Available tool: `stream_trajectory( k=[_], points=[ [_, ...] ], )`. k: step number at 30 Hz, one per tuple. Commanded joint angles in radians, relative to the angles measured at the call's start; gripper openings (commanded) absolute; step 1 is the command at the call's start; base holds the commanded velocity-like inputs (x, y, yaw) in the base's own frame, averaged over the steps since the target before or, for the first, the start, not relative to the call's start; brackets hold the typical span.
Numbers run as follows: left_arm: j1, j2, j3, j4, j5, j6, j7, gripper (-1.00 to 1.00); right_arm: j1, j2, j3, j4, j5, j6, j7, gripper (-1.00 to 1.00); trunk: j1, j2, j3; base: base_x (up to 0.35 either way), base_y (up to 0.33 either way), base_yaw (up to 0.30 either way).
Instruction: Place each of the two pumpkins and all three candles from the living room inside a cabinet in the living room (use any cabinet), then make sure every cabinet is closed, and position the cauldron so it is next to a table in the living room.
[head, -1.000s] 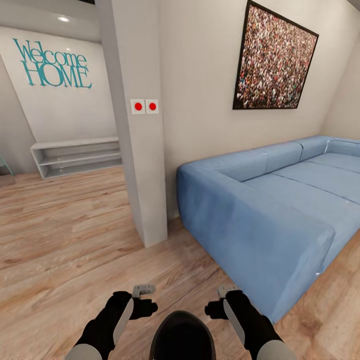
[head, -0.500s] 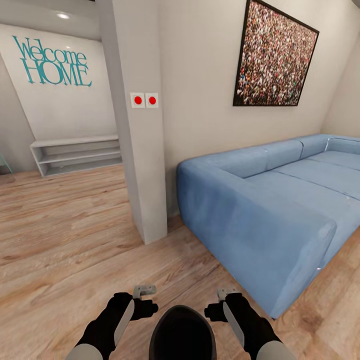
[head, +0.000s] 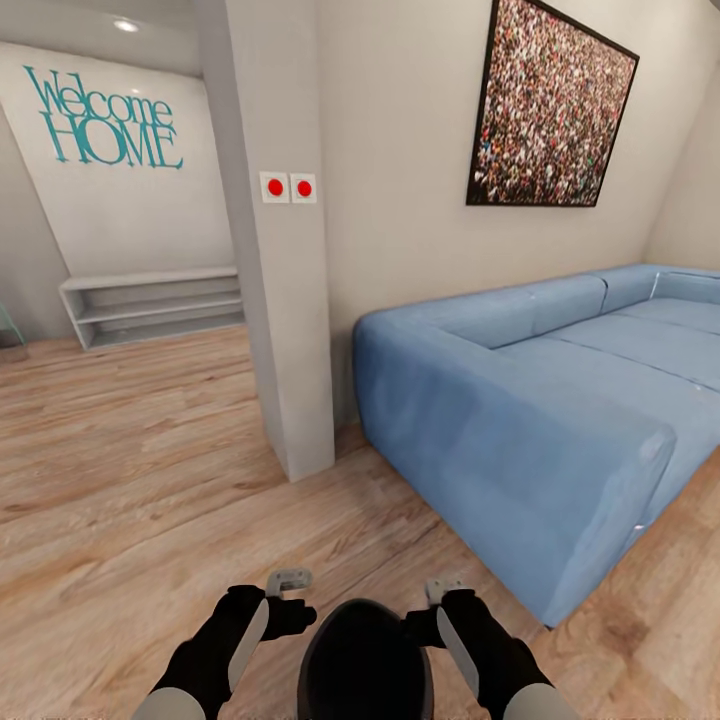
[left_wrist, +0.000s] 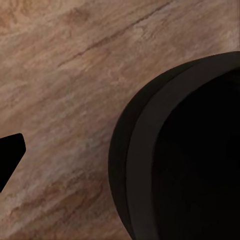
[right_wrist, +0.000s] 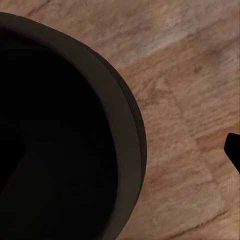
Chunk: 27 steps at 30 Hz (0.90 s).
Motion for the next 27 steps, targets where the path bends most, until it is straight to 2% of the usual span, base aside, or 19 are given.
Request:
stream_trajectory(
  k=[1, 5, 11, 18, 23, 27],
  points=[
    [0.0, 0.0, -0.001, -0.001, 0.01, 0.005, 0.004, 1.0, 0.0, 0.0, 0.004, -0.001, -0.009, 0.004, -0.006, 1.0, 0.004, -0.008, -0.004, 0.0, 0.0, 0.0],
    [0.0, 0.0, -0.007, -0.001, 0.01, 0.004, 0.004, 1.0, 0.0, 0.0, 0.004, 0.0, -0.009, 0.003, -0.006, 1.0, 0.009, -0.015, -0.019, 0.0, 0.0, 0.0],
    [0.0, 0.0, -0.065, 0.02, 0.009, 0.0, 0.004, 1.0, 0.0, 0.0, 0.004, 0.001, -0.009, 0.002, -0.006, 1.0, 0.012, -0.017, -0.042, 0.0, 0.0, 0.0],
    [0.0, 0.0, -0.1, 0.029, 0.01, -0.018, 0.004, 1.0, -0.007, 0.0, 0.004, 0.014, -0.009, -0.003, -0.006, 1.0, 0.015, -0.018, -0.069, 0.0, 0.0, 0.0],
    [0.0, 0.0, -0.106, 0.034, 0.01, -0.021, 0.004, 1.0, -0.069, 0.0, 0.002, 0.15, -0.01, -0.079, -0.007, 1.0, 0.017, -0.02, -0.089, 0.0, 0.0, 0.0],
    [0.0, 0.0, -0.107, 0.035, 0.01, -0.021, 0.004, 1.0, -0.09, 0.001, 0.002, 0.195, -0.01, -0.099, -0.007, 1.0, 0.019, -0.021, -0.104, 0.0, 0.0, 0.0]
  ],
)
